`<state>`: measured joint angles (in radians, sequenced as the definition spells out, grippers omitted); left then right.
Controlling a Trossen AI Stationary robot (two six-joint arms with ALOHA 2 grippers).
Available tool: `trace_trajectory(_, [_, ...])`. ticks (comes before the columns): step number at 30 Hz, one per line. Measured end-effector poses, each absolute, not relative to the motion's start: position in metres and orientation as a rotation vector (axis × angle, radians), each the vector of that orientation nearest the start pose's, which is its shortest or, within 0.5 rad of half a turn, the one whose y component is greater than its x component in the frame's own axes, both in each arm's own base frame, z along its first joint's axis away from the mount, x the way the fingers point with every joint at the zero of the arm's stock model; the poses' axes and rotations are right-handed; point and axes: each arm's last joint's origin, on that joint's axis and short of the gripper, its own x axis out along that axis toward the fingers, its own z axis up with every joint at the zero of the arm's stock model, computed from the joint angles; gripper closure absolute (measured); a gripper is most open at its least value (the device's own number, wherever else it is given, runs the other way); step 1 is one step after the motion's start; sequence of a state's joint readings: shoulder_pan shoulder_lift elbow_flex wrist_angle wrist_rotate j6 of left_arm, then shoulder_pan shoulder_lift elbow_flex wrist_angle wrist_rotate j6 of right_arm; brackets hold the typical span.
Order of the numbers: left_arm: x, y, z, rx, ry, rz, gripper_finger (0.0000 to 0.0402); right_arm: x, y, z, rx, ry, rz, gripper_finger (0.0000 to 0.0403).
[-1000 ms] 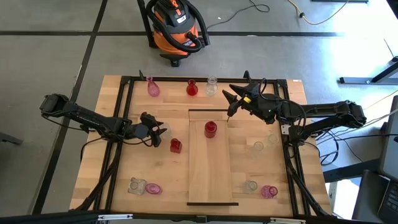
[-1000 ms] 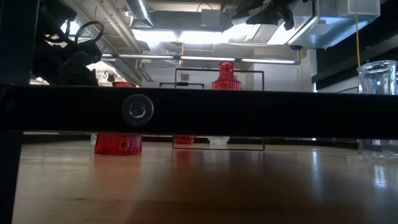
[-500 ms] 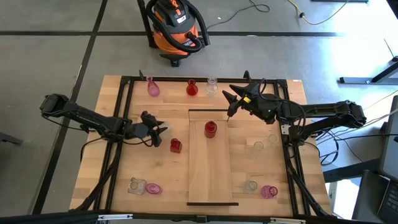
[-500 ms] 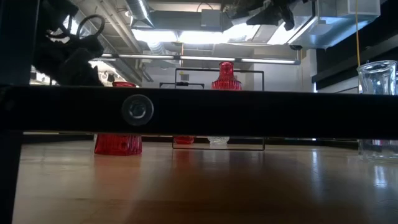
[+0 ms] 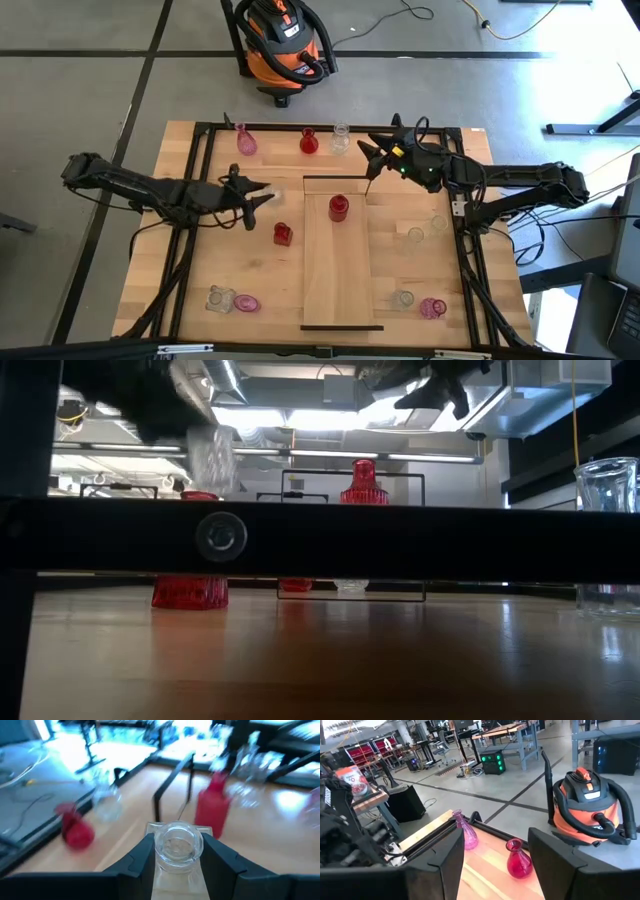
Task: Sort vases onto shelf
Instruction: Put the transparent vase on the shelf
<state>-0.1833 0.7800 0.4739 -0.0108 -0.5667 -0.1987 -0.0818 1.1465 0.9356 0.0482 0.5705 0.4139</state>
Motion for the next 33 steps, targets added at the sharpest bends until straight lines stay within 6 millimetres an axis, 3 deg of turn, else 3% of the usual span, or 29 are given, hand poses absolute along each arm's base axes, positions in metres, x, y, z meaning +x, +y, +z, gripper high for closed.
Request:
trace_trajectory(4, [0.179,-0.021,0.275,-0.09,0.203,0.275,0.0282,0.251,-0.039,0.333,0.348,0.056,-0.692,0.0201])
trace_trajectory(7, [0.191,-0.025,0.286,-0.078,0.216,0.212,0.0282,0.251,-0.042,0.332,0.348,0.066,-0.701,0.0201])
trace_trajectory(13, [0.236,-0.038,0.298,-0.101,0.257,0.217,0.0282,0.243,-0.044,0.339,0.313,0.05,-0.733,0.0201])
trace_trajectory(18, [0.289,-0.075,0.277,-0.126,0.31,0.371,0.0282,0.22,-0.044,0.351,0.138,0.082,-0.822,0.0201])
trace_trajectory(24, [0.339,-0.122,0.253,-0.098,0.315,0.478,0.0282,0.184,-0.04,0.369,0.083,0.062,-0.833,0.0201])
trace_trajectory(28, [0.361,-0.134,0.235,-0.12,0.341,0.481,0.0282,0.166,-0.038,0.375,0.087,0.047,-0.822,0.0201])
trace_trajectory(33, [0.372,-0.133,0.22,-0.108,0.383,0.474,0.0282,0.152,-0.035,0.379,0.096,0.031,-0.783,0.0201])
